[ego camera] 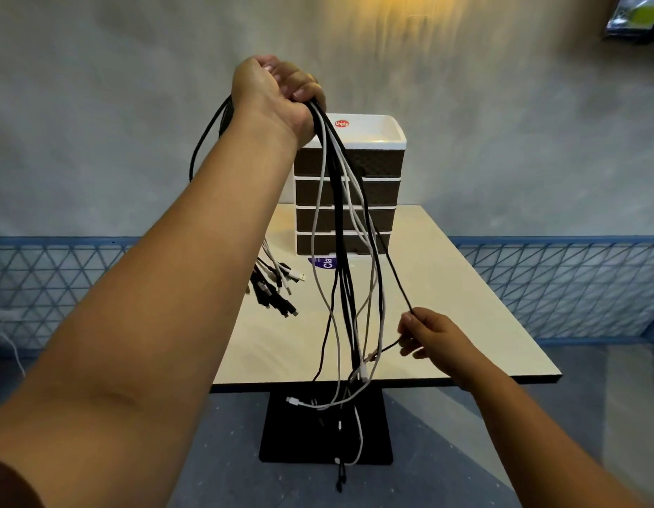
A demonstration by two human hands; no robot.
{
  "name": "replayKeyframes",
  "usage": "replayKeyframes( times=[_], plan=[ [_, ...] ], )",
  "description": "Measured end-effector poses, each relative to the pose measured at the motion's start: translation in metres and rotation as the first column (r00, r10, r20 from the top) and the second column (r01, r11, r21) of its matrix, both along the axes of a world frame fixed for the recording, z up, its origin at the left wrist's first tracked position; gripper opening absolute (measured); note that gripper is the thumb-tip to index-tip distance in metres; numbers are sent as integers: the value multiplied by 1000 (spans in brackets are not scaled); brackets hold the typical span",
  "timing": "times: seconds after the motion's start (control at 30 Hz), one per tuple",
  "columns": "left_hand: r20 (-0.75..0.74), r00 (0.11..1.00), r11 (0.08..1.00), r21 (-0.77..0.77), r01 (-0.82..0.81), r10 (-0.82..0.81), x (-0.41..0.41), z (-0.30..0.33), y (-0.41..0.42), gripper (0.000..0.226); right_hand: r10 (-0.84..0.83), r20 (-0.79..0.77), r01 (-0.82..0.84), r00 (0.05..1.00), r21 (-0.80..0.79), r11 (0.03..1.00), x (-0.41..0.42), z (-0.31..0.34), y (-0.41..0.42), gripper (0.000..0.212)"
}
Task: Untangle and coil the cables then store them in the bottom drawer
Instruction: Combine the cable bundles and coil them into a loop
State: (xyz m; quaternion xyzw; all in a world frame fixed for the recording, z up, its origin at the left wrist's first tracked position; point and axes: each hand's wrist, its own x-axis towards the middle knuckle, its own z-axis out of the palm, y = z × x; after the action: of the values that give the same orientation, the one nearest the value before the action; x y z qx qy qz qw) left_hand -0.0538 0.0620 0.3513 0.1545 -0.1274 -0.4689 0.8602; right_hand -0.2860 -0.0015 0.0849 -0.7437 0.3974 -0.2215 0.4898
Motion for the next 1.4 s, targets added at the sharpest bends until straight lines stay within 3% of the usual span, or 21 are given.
replayKeyframes(
  times=[0.07, 0.1, 0.2, 0.3, 0.4, 0.5, 0.67, 0.8, 0.87, 0.97, 1.07, 1.17, 1.4],
  plan=[
    [-4, 1000, 1000, -10, 4, -4, 0, -2, 0, 26, -153, 126, 149, 980, 43, 988, 0, 5, -1, 33],
    [-11, 1000, 1000, -15, 7, -7, 0, -3, 0, 27, -233, 222, 206, 947, 139, 969, -1, 9, -2, 33],
    [-28, 1000, 1000, -15, 2, -3, 1, -4, 0, 27, -357, 464, 195, 811, 362, 912, -5, 24, -6, 32],
    [-9, 1000, 1000, 7, -24, 24, 2, -6, -1, 26, -256, 664, 42, 703, 320, 946, -9, 43, -7, 35],
    [14, 999, 998, 32, -48, 48, 0, -11, -3, 24, -93, 756, -75, 648, 185, 980, -10, 68, -1, 33],
    [-10, 998, 997, 44, -57, 58, 0, -14, -4, 25, -46, 701, 41, 711, 24, 999, -14, 81, -4, 31],
    [-38, 998, 998, 21, -55, 56, 6, -8, 3, 25, -350, 289, 415, 891, -209, 885, -32, 45, -20, 36],
    [-10, 998, 999, 1, -54, 54, 6, -4, 8, 27, -341, -176, 264, 924, -353, 898, -45, -7, -20, 49],
    [-30, 999, 999, -22, -44, 43, 6, -3, 9, 29, -291, -318, 169, 902, -360, 917, -46, -31, -13, 49],
    [-37, 998, 998, -34, -46, 45, 5, -1, 10, 30, -163, -294, 90, 942, -245, 965, -31, -39, 2, 38],
    [-10, 999, 999, -21, -34, 34, -3, 0, 8, 28, -42, -35, 41, 999, -24, 999, 2, -14, 18, 19],
    [-13, 1000, 1000, -23, 2, -3, -13, 1, 8, 30, 4, 92, -10, 996, 64, 998, 38, 8, 29, 19],
    [-18, 998, 997, -44, 65, -66, -30, 5, 17, 29, -97, 47, 75, 994, 337, 938, 72, -10, 24, 11]
  ],
)
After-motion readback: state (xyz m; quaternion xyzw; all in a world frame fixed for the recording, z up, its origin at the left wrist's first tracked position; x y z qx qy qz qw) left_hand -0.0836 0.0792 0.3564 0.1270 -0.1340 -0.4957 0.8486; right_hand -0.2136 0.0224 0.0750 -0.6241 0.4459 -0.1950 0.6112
